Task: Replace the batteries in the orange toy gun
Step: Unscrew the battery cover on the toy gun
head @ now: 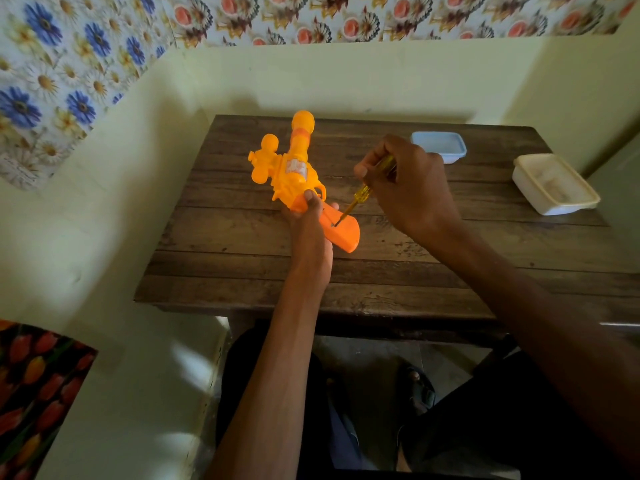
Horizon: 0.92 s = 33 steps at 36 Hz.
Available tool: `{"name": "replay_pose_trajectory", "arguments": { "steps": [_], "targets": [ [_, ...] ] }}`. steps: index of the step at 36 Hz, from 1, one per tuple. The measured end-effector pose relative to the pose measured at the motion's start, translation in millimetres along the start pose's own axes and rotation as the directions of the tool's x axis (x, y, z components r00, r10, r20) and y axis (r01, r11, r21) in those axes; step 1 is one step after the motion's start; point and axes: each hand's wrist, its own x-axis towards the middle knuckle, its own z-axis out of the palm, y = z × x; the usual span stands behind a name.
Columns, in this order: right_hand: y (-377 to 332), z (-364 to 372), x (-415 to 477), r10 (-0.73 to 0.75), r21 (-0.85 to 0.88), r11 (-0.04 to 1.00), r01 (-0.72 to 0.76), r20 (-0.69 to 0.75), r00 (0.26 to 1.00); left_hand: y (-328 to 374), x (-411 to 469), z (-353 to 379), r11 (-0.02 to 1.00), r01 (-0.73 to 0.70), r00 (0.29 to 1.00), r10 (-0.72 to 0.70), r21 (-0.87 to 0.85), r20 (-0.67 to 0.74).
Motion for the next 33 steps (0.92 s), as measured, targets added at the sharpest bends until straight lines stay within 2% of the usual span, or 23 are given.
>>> {"name": "replay_pose_trajectory", "arguments": {
  "steps": [12, 21, 33],
  "targets": [
    [2.9, 2.2, 0.0, -0.003, 0.013, 1.000, 0.003, -0.004, 1.000, -1.2, -0.4, -2.3, 0.998, 0.001, 1.000, 0.000, 0.064, -0.013],
    [5.4, 2.3, 1.7, 0.004, 0.041, 0.999, -0.003, -0.012, 1.000, 0.1, -1.0, -2.3, 0.999, -0.006, 1.000, 0.006, 0.043, -0.008],
    [6.2, 3.6, 2.3, 0.003, -0.008, 1.000, -0.004, -0.015, 1.000, 1.3, -3.3, -2.0, 0.998, 0.005, 1.000, -0.006, 0.062, 0.017]
  ]
}}
